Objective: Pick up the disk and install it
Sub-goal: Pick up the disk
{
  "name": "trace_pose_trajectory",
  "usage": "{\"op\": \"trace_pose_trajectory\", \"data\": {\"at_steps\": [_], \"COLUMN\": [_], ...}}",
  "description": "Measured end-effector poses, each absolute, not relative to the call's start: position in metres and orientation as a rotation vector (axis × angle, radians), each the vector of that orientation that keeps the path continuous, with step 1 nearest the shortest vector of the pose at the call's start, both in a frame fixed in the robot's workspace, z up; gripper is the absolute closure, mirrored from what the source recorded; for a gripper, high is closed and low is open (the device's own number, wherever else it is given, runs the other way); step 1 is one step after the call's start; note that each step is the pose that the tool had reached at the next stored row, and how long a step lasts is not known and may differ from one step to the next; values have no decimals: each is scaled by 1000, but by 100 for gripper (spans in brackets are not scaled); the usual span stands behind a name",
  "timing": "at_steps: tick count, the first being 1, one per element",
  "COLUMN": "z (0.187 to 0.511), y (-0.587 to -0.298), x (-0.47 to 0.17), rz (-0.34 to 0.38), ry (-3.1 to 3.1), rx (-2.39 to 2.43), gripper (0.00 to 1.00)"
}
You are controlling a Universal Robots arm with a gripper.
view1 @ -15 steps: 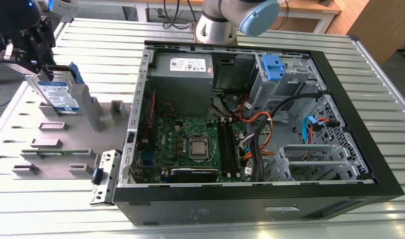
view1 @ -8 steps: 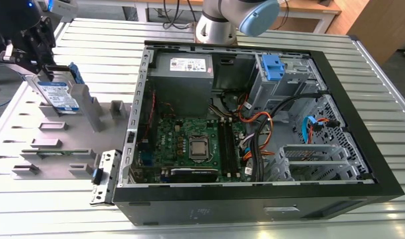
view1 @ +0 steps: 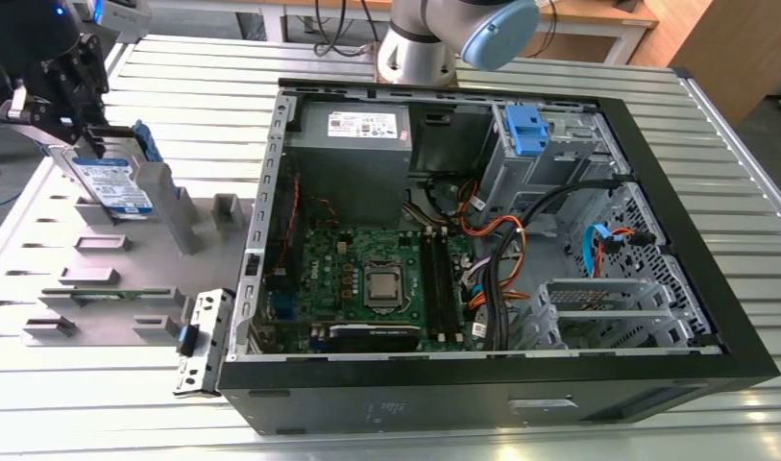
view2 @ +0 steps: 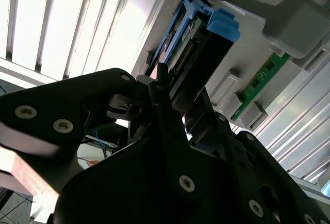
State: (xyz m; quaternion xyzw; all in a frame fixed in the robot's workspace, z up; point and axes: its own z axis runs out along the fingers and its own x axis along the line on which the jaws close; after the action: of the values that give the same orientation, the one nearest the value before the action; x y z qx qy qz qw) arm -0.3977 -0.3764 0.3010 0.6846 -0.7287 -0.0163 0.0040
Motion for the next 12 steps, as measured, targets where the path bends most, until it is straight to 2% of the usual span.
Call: {"op": "trace_pose_trajectory", "data": {"at_steps": [12], "z": [300], "y": [-376], "x": [-398], "rz": [-51], "ry": [-2283], "rx": [2145], "gripper": [63]}}
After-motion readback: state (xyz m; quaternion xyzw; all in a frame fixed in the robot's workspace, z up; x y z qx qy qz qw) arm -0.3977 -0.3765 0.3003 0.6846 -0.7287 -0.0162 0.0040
